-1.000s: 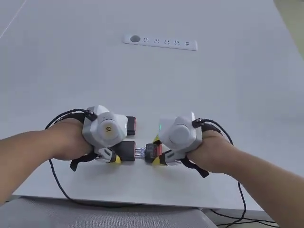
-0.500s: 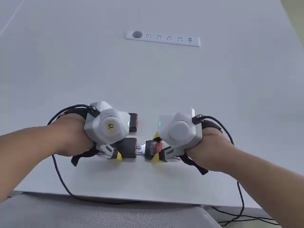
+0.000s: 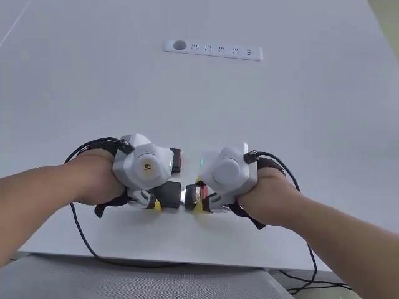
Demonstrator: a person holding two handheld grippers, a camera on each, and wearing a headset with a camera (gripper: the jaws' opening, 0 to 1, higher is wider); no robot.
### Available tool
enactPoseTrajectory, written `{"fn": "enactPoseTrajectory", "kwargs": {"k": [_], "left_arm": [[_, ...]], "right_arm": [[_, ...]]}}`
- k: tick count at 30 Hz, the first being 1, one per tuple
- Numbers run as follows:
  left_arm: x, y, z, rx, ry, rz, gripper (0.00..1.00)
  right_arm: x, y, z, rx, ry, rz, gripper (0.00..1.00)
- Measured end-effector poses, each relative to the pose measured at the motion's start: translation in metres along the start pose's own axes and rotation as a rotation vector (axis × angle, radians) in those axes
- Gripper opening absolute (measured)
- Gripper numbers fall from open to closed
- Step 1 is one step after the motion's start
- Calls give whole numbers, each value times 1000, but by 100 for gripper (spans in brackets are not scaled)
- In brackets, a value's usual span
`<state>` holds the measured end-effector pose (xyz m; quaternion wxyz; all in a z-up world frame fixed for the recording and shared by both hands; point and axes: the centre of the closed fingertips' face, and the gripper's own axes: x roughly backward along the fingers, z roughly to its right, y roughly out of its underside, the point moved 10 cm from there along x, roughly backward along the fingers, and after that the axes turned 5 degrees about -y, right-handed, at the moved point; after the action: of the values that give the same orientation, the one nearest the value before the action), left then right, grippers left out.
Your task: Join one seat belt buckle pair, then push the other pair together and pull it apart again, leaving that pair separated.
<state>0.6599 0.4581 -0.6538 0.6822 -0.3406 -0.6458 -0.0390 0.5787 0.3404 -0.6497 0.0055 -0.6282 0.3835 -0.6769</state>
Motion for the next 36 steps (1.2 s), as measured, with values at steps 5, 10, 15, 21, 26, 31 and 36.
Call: {"fn": "enactPoseTrajectory", "kwargs": {"k": [5, 10, 15, 21, 26, 31, 36], "left_arm": [[0, 0, 0, 3, -2, -1, 33], [1, -2, 1, -3, -6, -14, 33], [1, -1, 1, 4, -8, -3, 33], [1, -1, 0, 17, -8, -13, 33], [2, 1, 2, 51, -15, -8, 33], [3, 3, 3, 49, -14, -5, 33], [3, 5, 5, 58, -18, 11, 33]], "right_arm": [[0, -2, 0, -2, 0, -6, 27], [-4, -7, -2, 26, -7, -9, 27], [-2, -5, -3, 5, -5, -8, 27], [-1, -3, -1, -5, -10, -8, 27], [0, -1, -1, 16, -9, -12, 28], [0, 1, -1, 9, -9, -2, 28], [-1, 0, -3, 17, -2, -9, 28]]}}
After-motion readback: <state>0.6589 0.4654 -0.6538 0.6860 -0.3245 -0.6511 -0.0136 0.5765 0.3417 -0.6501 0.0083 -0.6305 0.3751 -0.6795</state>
